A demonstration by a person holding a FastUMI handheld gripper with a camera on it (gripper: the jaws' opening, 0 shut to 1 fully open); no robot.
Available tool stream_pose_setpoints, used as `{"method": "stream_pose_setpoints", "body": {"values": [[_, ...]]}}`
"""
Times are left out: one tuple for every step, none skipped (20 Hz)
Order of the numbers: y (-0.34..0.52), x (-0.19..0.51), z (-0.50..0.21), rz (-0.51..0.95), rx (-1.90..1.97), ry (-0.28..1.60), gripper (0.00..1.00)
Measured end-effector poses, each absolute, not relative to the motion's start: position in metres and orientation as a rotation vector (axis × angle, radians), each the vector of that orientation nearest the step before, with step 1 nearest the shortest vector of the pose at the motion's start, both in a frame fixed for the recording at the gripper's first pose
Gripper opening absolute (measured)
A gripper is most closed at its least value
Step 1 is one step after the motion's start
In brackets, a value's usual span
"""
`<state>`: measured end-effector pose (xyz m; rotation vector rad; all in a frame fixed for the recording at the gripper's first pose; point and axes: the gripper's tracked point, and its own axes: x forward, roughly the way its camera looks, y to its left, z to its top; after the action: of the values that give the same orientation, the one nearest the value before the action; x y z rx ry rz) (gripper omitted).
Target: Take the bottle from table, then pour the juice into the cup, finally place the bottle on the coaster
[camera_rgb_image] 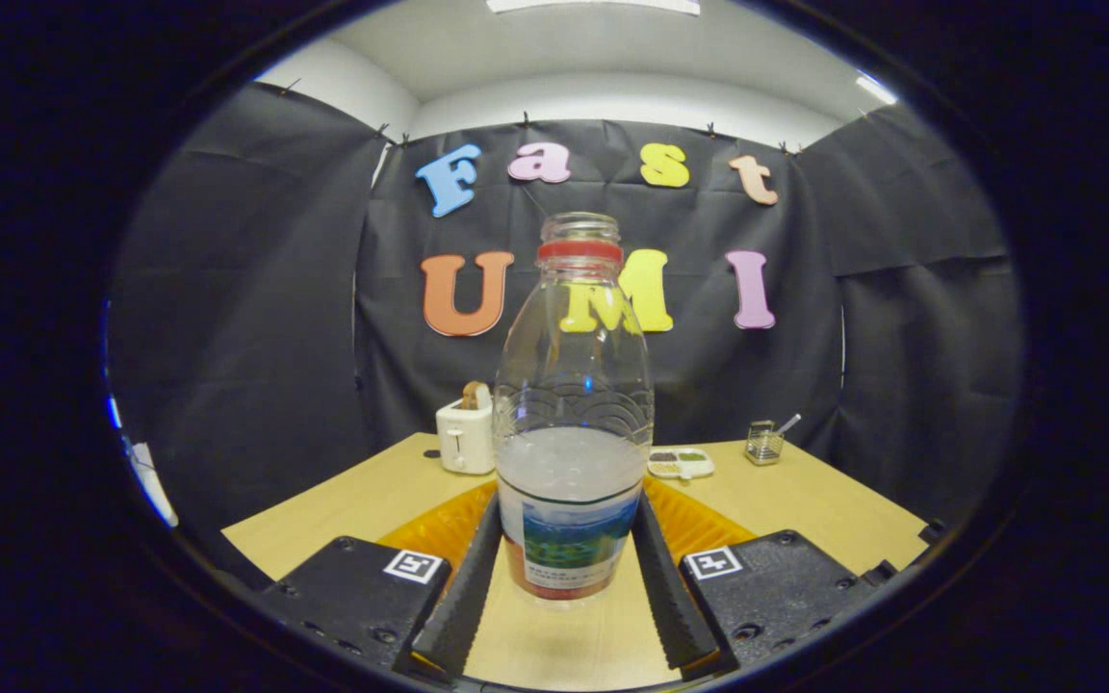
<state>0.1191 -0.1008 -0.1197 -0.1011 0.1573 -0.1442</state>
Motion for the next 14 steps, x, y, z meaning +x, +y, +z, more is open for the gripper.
{"method": "stream_pose_setpoints", "body": {"values": [[-0.106,0.129,-0.123,-0.160,-0.115,0.161,0.77],[-0.110,0.139,-0.125,-0.174,-0.120,0.166,0.77],[-0.113,0.148,-0.127,-0.182,-0.127,0.169,0.77],[-0.117,0.160,-0.127,-0.193,-0.134,0.168,0.77],[-0.120,0.170,-0.129,-0.202,-0.142,0.169,0.77],[-0.125,0.181,-0.133,-0.210,-0.142,0.168,0.77],[-0.130,0.190,-0.135,-0.219,-0.138,0.165,0.77],[-0.134,0.200,-0.141,-0.226,-0.129,0.168,0.77],[-0.136,0.209,-0.147,-0.230,-0.123,0.172,0.77],[-0.138,0.218,-0.154,-0.235,-0.120,0.182,0.77],[-0.142,0.225,-0.162,-0.248,-0.123,0.199,0.77],[-0.141,0.234,-0.169,-0.250,-0.130,0.202,0.78],[-0.140,0.243,-0.178,-0.249,-0.135,0.210,0.78],[-0.141,0.252,-0.188,-0.251,-0.136,0.220,0.78]]}}
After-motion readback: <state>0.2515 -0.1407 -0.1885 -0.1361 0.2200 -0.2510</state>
